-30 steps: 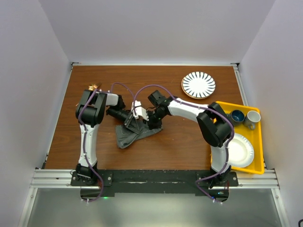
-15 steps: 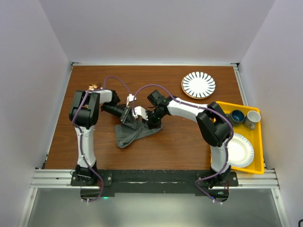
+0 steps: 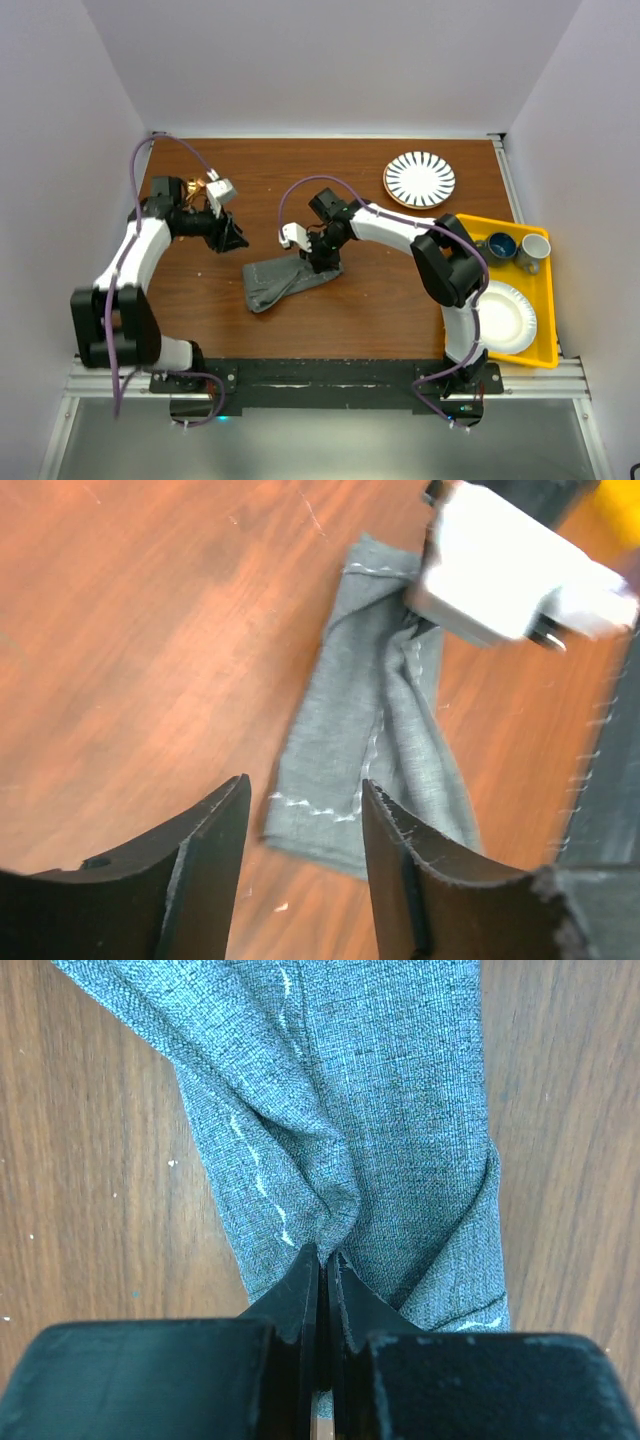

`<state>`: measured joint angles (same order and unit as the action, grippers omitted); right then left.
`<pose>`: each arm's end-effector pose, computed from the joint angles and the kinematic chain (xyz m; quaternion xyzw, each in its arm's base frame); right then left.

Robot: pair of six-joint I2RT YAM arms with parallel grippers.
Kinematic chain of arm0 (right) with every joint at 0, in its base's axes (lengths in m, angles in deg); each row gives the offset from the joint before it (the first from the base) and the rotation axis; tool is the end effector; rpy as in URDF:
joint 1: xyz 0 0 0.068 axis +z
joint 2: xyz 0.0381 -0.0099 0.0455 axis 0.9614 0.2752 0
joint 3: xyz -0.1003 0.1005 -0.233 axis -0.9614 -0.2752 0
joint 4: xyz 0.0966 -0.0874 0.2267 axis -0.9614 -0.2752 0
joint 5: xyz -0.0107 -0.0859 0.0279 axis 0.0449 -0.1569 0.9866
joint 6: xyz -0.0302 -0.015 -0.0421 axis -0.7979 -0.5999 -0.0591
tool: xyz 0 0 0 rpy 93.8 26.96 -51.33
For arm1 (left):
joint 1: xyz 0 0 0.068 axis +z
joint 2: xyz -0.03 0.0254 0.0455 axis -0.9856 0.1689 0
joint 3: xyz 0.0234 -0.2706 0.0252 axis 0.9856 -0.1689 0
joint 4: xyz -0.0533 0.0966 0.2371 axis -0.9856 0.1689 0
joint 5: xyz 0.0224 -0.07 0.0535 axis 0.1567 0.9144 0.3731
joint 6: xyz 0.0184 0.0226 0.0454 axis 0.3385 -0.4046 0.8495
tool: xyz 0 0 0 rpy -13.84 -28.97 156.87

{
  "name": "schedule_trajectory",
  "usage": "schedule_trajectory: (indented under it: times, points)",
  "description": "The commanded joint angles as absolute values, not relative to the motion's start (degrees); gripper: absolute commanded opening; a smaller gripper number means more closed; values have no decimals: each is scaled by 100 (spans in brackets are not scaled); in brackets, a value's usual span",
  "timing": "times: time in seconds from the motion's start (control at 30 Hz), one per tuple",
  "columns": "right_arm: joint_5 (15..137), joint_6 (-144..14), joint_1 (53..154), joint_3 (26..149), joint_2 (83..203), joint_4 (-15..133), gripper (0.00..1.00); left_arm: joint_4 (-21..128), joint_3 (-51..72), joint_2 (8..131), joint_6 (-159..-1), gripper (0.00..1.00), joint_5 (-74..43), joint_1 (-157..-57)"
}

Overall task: Fold the napkin into a case and place the utensils inside
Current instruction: Fold the 2/3-rectangle-folded napkin at the center of the board.

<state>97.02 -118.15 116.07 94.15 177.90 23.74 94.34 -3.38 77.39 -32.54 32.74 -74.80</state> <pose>0.2932 0.2871 0.1670 -0.6967 0.6534 0.2333 0.1823 0.2789 -0.0031 0.2448 0.3300 0.7986 -0.3585 0.3533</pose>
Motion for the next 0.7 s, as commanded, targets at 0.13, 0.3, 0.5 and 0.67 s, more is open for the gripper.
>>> schedule_trajectory:
  times: [0.13, 0.3, 0.5, 0.67]
  points:
    - [9698, -11430, 11604, 9949, 18428, 1596, 0, 8158, -2341, 5360, -2002, 59, 1807, -8210]
    - [9786, -11272, 11543, 10257, 18691, 1341, 0, 7184, -2966, 4708, -2361, 64, 787, -10044]
    - [9865, -11175, 11464, 10345, 18780, 1227, 0, 6516, -2993, 5260, -2686, 65, -49, -11190]
    - [9909, -11035, 11411, 10345, 18832, 1235, 0, 6136, -2880, 5770, -2836, 65, -287, -11666]
